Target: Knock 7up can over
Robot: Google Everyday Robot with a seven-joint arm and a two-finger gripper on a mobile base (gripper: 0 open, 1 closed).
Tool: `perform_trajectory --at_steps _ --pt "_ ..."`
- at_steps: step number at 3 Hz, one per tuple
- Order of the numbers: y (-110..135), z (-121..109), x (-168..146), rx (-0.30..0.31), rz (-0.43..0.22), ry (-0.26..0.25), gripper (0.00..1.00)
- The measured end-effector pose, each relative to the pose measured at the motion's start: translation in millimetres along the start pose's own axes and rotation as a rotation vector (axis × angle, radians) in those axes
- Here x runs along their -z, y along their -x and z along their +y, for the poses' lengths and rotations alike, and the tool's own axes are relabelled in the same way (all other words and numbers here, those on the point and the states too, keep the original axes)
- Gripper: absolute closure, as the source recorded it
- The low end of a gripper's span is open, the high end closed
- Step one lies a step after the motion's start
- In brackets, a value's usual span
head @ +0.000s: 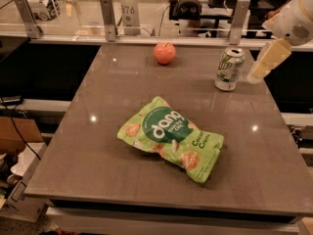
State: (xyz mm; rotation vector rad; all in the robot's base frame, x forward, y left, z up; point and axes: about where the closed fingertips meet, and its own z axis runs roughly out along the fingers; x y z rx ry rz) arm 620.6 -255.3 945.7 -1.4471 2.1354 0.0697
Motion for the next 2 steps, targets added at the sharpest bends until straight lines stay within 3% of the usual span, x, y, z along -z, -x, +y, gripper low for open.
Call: perform_trajectory --at_steps 2 --pt "-8 -28 -37 -0.068 -0.065 0.035 0.0"
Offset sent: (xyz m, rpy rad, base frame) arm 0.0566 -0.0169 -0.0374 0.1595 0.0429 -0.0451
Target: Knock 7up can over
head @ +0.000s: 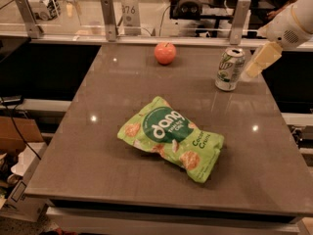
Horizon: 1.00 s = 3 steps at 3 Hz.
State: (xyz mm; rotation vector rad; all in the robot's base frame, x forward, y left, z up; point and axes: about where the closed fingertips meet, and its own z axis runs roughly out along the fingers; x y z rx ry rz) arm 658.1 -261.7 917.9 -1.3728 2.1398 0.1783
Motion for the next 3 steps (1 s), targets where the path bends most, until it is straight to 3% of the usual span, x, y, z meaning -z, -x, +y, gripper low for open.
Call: perform_trajectory --at_steps 3 --pt "3 3 -40 -0.077 -0.096 0.075 0.0"
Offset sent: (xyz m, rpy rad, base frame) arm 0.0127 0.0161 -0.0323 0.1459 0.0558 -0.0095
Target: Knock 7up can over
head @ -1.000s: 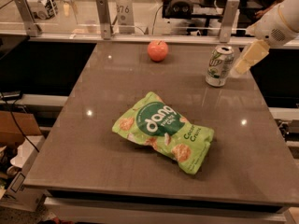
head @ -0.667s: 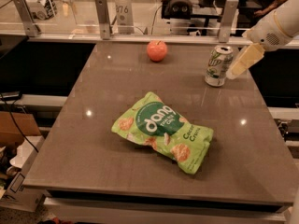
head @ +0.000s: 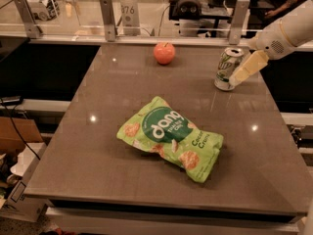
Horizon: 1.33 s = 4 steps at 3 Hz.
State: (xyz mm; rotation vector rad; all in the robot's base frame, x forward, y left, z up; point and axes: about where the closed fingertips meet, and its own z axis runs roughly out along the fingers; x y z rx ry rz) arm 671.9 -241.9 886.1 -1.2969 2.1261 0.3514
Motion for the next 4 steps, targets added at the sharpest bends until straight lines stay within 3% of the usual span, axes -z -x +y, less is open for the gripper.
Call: perform_trajectory --at_steps 1,2,4 --pt "6 6 -7 0.008 -0.048 0.008 0.0" --pt "8 11 -14 0.01 -0.066 0.02 0.16" --pt "11 15 -17 -0.003 -0.067 0.033 0.62"
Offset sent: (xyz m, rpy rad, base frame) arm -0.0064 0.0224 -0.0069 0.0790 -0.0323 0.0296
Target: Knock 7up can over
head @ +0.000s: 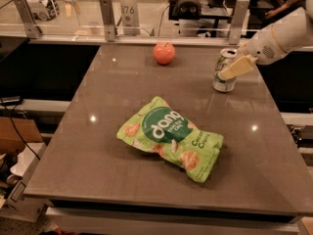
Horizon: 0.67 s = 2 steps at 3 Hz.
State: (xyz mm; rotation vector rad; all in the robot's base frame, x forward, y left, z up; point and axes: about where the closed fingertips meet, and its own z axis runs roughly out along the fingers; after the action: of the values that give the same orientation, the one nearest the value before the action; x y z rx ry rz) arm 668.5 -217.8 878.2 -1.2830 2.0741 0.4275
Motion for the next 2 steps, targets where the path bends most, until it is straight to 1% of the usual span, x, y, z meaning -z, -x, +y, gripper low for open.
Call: perform_trajectory --at_steps 1,2 --pt "10 8 4 0.004 0.047 0.007 0.86" --pt "23 25 9 0.089 0.182 0.015 1.0"
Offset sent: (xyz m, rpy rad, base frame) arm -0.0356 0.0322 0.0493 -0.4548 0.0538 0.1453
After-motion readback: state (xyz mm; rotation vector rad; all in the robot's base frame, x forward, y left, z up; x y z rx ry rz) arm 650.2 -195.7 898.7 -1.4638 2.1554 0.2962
